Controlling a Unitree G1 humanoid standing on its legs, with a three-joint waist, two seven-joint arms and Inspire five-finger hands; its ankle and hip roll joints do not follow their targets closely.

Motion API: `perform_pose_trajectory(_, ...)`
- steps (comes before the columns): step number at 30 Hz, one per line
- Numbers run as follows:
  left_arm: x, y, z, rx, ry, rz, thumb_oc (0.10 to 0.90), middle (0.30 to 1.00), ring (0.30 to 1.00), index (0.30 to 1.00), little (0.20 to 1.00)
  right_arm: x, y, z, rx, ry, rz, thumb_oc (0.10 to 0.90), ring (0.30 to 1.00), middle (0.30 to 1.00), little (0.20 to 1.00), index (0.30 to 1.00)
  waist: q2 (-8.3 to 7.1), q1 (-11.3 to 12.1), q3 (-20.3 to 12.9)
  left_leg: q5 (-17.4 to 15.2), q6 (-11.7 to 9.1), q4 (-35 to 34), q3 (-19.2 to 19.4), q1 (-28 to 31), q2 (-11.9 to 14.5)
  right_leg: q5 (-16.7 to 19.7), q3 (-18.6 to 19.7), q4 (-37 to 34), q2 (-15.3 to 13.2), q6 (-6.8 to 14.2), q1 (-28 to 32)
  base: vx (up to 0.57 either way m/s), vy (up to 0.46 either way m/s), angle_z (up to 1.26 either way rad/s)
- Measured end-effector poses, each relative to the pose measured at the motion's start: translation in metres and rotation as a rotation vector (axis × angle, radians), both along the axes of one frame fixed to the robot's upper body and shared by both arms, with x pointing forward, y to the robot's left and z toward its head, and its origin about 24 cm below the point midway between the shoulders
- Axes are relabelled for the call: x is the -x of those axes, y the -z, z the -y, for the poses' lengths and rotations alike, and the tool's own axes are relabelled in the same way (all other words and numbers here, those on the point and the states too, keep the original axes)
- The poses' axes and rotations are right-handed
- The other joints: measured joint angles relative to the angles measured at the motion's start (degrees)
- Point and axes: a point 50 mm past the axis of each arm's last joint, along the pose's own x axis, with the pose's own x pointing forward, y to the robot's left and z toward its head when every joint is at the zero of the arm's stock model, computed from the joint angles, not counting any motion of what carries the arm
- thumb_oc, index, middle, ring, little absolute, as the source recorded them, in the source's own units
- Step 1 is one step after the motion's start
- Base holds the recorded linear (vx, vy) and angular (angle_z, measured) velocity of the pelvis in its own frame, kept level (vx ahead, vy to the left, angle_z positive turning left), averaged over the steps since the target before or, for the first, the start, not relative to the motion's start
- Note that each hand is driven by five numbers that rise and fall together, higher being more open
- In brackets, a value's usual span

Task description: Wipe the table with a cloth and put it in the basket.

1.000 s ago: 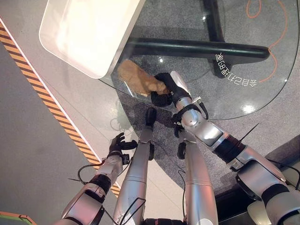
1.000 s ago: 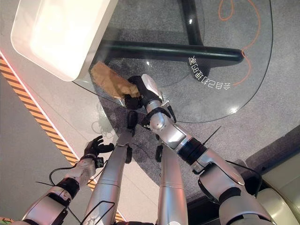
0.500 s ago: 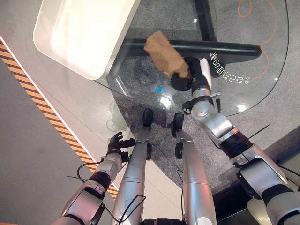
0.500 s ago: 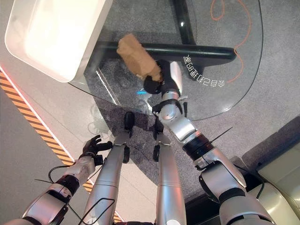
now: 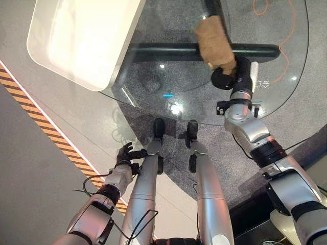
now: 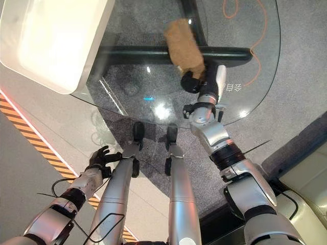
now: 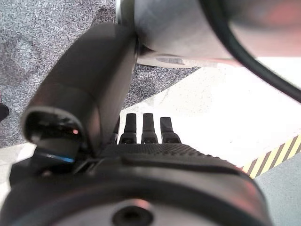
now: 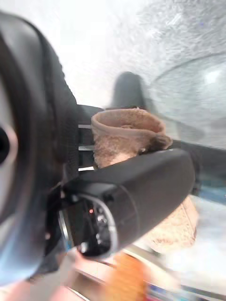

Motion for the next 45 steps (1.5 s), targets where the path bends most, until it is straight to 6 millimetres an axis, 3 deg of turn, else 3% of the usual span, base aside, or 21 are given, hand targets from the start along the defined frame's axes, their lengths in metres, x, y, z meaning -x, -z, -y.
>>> perform_pose_trajectory(7,0.0,-0.001,-0.007,-0.015,-0.013,0.001,0.8,0.9,0.9,0.9,0.9,0.006,0.008,0.027,-0.138,0.169,0.037,0.1,0.3,0.3,0.2,0.3,-0.08,-1.7,0.0,-0.1,0.6,-0.1,0.7,-0.2,0.0,0.3,0.8,-0.3,0.1,0.2,-0.1,-0.01,-0.003,-0.04)
perform_pose_trajectory(22,0.003,0.005,-0.002,0.0,-0.019,-0.011,0.8,0.9,0.9,0.9,0.9,0.008,0.006,0.027,-0.161,0.221,0.058,0.1,0.3,0.3,0.2,0.3,-0.02,-1.1,0.0,0.0,0.1,-1.1,1.3,0.8,0.2,0.3,1.4,-0.1,0.2,0.1,0.0,0.0,0.003,-0.01)
perform_pose_trajectory(26,0.003,0.005,-0.002,0.006,-0.024,-0.01,0.8,0.9,0.9,0.9,0.9,0.006,0.006,0.023,-0.098,0.171,0.037,0.1,0.3,0.3,0.2,0.3,0.02,-1.1,0.0,0.0,0.0,-1.2,1.3,0.8,0.2,0.3,1.3,-0.1,0.2,0.0,0.0,0.0,0.0,0.0)
perform_pose_trajectory(34,0.002,0.003,-0.001,0.018,-0.046,-0.013,0.8,0.9,0.9,0.9,0.9,0.004,-0.005,0.003,0.182,-0.086,-0.006,0.1,0.3,0.3,0.2,0.3,0.32,-1.3,0.0,0.5,-0.6,-2.3,0.9,1.0,0.1,0.2,1.2,-0.1,0.2,-0.2,-0.2,0.0,0.002,0.0)
perform_pose_trajectory(41,0.002,0.003,0.002,0.022,-0.037,-0.01,0.8,0.9,0.9,0.9,0.9,0.008,-0.006,-0.032,0.395,-0.356,-0.046,0.1,0.3,0.3,0.2,0.3,0.79,-0.9,0.0,1.3,-1.8,-4.0,-0.2,1.6,0.4,-0.2,-0.2,-0.1,0.3,-1.2,-0.2,-0.01,0.016,0.06)
perform_pose_trajectory(45,0.001,0.001,0.004,0.027,-0.025,0.0,0.8,0.9,0.9,0.9,0.9,0.009,-0.005,-0.043,0.45,-0.427,-0.068,0.1,0.3,0.3,0.2,0.3,0.98,0.2,-0.1,1.5,-2.0,-4.3,-0.5,1.7,0.6,-0.4,-0.4,-0.1,0.3,-1.6,-0.1,0.0,0.002,0.01)
